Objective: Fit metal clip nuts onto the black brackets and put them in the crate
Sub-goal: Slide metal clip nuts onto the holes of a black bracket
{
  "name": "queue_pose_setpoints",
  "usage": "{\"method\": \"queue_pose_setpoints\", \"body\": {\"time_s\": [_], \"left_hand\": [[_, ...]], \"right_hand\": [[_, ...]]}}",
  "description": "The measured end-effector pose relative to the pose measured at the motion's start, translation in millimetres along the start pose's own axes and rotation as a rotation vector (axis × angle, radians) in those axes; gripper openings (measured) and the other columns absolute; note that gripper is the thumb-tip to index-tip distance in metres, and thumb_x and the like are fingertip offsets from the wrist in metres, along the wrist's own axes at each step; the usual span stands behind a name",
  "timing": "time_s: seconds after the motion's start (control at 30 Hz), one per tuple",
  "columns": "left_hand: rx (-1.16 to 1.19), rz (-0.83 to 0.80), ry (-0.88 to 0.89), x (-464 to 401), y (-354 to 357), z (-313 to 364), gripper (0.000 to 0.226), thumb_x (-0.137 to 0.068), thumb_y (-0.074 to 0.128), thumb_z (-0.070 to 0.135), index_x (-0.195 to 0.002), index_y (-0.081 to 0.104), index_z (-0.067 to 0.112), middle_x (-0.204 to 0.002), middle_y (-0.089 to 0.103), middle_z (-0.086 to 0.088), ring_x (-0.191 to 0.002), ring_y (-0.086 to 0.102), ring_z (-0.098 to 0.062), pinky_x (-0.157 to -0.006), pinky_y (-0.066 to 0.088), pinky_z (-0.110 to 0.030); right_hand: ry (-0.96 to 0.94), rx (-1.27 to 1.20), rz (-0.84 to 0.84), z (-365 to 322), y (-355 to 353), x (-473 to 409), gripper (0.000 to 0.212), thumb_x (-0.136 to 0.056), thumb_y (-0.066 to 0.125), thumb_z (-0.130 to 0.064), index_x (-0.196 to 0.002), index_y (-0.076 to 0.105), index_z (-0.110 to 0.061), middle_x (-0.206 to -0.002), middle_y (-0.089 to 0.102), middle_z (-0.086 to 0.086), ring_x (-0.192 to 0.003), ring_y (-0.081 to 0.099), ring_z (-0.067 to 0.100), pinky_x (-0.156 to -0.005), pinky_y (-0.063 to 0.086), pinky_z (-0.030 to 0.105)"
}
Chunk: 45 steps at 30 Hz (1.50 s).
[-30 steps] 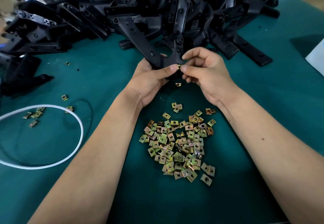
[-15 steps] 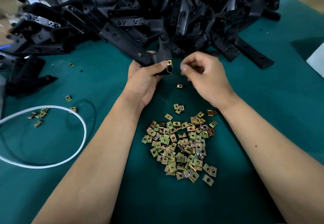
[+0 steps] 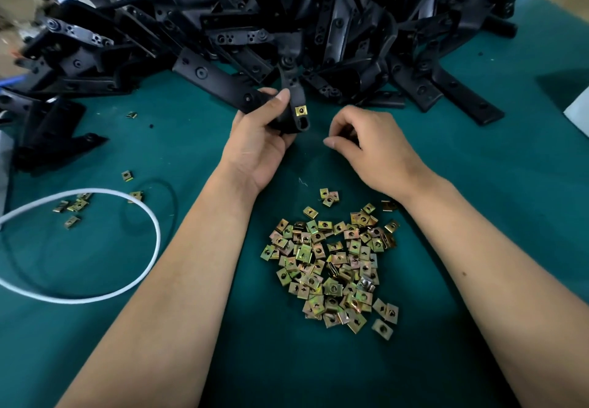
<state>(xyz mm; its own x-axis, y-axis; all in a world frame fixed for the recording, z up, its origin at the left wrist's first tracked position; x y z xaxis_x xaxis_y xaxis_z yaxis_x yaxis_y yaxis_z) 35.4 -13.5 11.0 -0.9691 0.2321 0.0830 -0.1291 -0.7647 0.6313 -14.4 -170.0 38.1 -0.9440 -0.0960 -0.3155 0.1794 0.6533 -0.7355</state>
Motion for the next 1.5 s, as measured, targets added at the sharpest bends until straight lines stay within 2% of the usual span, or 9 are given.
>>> {"method": "queue_pose_setpoints", "body": {"time_s": [0.07,0.2,0.3,0.4,0.53,0.83,1.0,1.27,1.5], "left_hand": [[-0.011,-0.056,-0.003,1,3,-1,0.015,-0.097,0.063,0.005,-0.098,0.052,0.016,-0.108,0.069,-0.013,-0.102,0.072,-0.027,-0.079,0.059,-0.033],[-0.019,-0.185,-0.025,5,15,-4,0.019,-0.097,0.063,0.007,-0.102,0.049,0.019,-0.118,0.07,-0.023,-0.11,0.071,-0.036,-0.09,0.058,-0.036],[-0.059,-0.248,-0.038,9,22,-7,0.024,-0.096,0.063,0.005,-0.104,0.049,0.022,-0.116,0.072,-0.022,-0.108,0.071,-0.036,-0.093,0.058,-0.036],[-0.097,-0.256,-0.046,11,24,-10,0.031,-0.091,0.067,0.006,-0.108,0.047,0.023,-0.11,0.074,-0.019,-0.101,0.074,-0.033,-0.09,0.058,-0.035],[-0.129,-0.223,-0.021,10,22,-8,0.027,-0.097,0.061,0.003,-0.109,0.046,0.022,-0.104,0.075,-0.017,-0.094,0.075,-0.032,-0.082,0.061,-0.034],[-0.17,-0.208,0.024,5,17,-7,0.034,-0.094,0.063,-0.004,-0.112,0.045,0.019,-0.108,0.071,-0.012,-0.089,0.074,-0.028,-0.075,0.059,-0.035],[-0.217,-0.229,0.044,4,17,-6,0.034,-0.095,0.062,-0.005,-0.111,0.043,0.019,-0.106,0.07,-0.013,-0.085,0.073,-0.029,-0.075,0.058,-0.039],[-0.218,-0.258,-0.025,5,18,-10,0.033,-0.095,0.062,-0.003,-0.113,0.044,0.017,-0.095,0.074,-0.006,-0.083,0.074,-0.025,-0.075,0.059,-0.035],[-0.164,-0.226,-0.082,4,15,-12,0.028,-0.093,0.064,-0.001,-0.107,0.049,0.018,-0.095,0.074,-0.007,-0.082,0.073,-0.025,-0.072,0.058,-0.034]], "right_hand": [[0.029,-0.186,0.068,3,-3,1,0.009,-0.1,0.066,-0.018,-0.095,0.061,-0.013,-0.079,0.072,-0.006,-0.071,0.063,0.003,-0.071,0.05,0.023],[0.087,-0.488,0.215,13,-12,0,0.008,-0.098,0.068,-0.017,-0.091,0.066,-0.013,-0.072,0.071,0.0,-0.064,0.061,0.01,-0.065,0.051,0.029],[0.147,-0.729,0.246,18,-11,0,0.004,-0.095,0.07,-0.012,-0.093,0.072,-0.009,-0.083,0.073,0.012,-0.071,0.06,0.014,-0.065,0.05,0.028],[0.199,-0.862,0.235,23,-7,1,0.01,-0.094,0.068,-0.003,-0.1,0.074,-0.009,-0.097,0.074,0.022,-0.082,0.063,0.021,-0.071,0.052,0.03],[0.218,-0.885,0.261,27,-10,2,0.022,-0.092,0.07,0.003,-0.106,0.074,-0.012,-0.089,0.071,0.009,-0.078,0.064,0.016,-0.068,0.053,0.028],[0.235,-0.908,0.268,30,-7,1,0.023,-0.089,0.075,0.0,-0.11,0.075,-0.009,-0.096,0.074,0.023,-0.076,0.067,0.018,-0.06,0.052,0.027],[0.221,-0.896,0.247,31,-4,0,0.025,-0.092,0.07,0.001,-0.11,0.078,-0.014,-0.093,0.077,0.008,-0.078,0.065,0.014,-0.06,0.052,0.026],[0.227,-0.935,0.26,32,-3,0,0.015,-0.092,0.072,0.001,-0.104,0.076,-0.007,-0.084,0.077,0.007,-0.071,0.067,0.015,-0.056,0.052,0.024],[0.239,-0.944,0.234,32,-1,0,0.02,-0.094,0.067,0.004,-0.107,0.076,-0.007,-0.088,0.078,0.005,-0.076,0.069,0.014,-0.059,0.053,0.022]]}}
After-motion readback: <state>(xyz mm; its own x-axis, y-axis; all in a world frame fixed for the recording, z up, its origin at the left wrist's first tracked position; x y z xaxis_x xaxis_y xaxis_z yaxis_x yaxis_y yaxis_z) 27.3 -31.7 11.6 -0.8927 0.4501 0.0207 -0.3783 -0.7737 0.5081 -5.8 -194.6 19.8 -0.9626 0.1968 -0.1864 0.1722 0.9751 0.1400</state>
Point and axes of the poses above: each hand's wrist, its own x-axis away from the middle knuckle, its own y-axis out of the palm, z = x × y, the point moved 8 cm from there along -x, towards the middle knuckle
